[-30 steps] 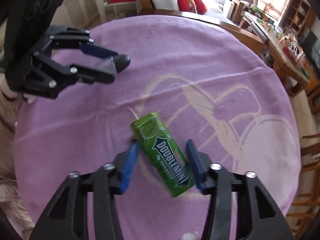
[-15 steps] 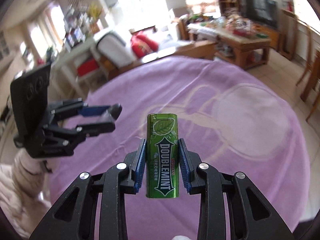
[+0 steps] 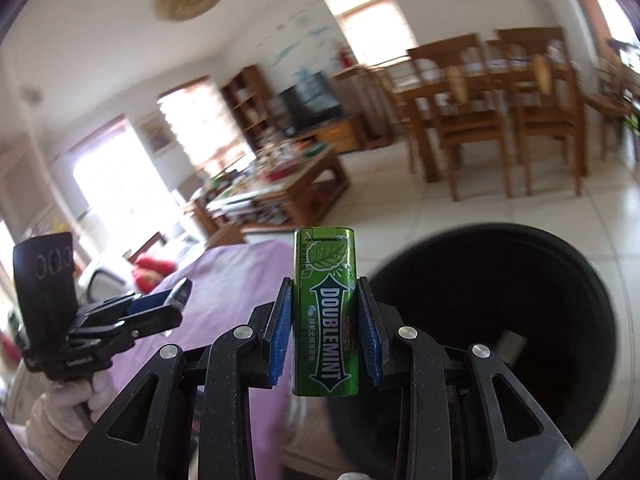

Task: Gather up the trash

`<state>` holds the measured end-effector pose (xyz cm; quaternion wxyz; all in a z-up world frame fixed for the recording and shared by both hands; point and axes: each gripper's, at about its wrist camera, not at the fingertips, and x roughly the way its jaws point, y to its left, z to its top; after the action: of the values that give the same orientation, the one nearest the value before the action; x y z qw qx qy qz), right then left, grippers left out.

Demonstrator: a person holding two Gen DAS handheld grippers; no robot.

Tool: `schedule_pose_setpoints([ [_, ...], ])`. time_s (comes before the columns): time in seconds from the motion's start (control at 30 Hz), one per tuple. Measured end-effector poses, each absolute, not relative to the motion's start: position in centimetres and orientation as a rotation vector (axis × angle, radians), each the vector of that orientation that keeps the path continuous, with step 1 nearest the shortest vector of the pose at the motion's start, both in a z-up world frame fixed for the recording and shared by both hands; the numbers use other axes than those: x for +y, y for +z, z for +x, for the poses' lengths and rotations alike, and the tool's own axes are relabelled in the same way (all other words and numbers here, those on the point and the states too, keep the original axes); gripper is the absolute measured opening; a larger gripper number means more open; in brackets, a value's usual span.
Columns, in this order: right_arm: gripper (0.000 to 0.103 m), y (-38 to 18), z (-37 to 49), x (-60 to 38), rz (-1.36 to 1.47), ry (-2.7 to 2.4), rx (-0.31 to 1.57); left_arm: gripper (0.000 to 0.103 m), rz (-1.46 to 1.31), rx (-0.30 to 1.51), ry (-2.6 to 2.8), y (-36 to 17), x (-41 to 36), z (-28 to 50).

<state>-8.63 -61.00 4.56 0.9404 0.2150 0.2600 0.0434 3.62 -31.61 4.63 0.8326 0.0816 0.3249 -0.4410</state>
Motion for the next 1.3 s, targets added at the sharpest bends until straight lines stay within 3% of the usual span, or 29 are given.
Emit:
schedule_pose_setpoints([
  [0.3,0.031,-1.1,-12.5,-68.7,0.53,-0.075,0.533,0.041,0.35,0.809,-1.022,0.3,-44.0,2.4],
  [0.7,0.032,-3.8,-12.9,-70.3,0.552,-0.08,0.548,0.043,0.405,0.874,-0.986,-1.4,-46.0,1.9],
  [0.73,0.032,-3.7,-13.0,-70.2,0.55,-0.078,0.546,0.045,0.405,0.876,-0.982,-1.3,-46.1,2.0],
  [0.8,0.033,-3.7,-13.2,-70.0,0.547,-0.069,0.538,0.064,0.403,0.864,-0.978,-1.0,-45.9,1.6],
  [0.83,0.033,-3.6,-13.3,-70.0,0.545,-0.065,0.533,0.068,0.403,0.846,-0.976,-0.7,-45.6,1.4],
  [0.9,0.045,-3.2,-13.4,-70.1,0.542,-0.064,0.526,0.077,0.404,0.824,-0.976,-0.4,-45.3,1.1],
  [1.03,0.048,-2.6,-14.0,-69.4,0.542,-0.059,0.499,0.08,0.399,0.806,-0.986,0.3,-44.3,0.4],
  [1.1,0.058,-2.2,-14.3,-68.9,0.546,-0.067,0.484,0.082,0.394,0.777,-0.981,0.9,-43.4,-0.1],
  [1.17,0.06,-1.8,-14.5,-68.5,0.549,-0.08,0.471,0.082,0.375,0.744,-0.972,1.5,-42.4,-0.3],
  [1.23,0.066,-1.3,-14.5,-68.0,0.559,-0.094,0.459,0.094,0.344,0.706,-0.95,2.2,-40.9,-0.2],
  [1.3,0.072,-0.7,-14.3,-67.2,0.568,-0.114,0.45,0.098,0.309,0.641,-0.908,3.2,-38.9,-0.3],
])
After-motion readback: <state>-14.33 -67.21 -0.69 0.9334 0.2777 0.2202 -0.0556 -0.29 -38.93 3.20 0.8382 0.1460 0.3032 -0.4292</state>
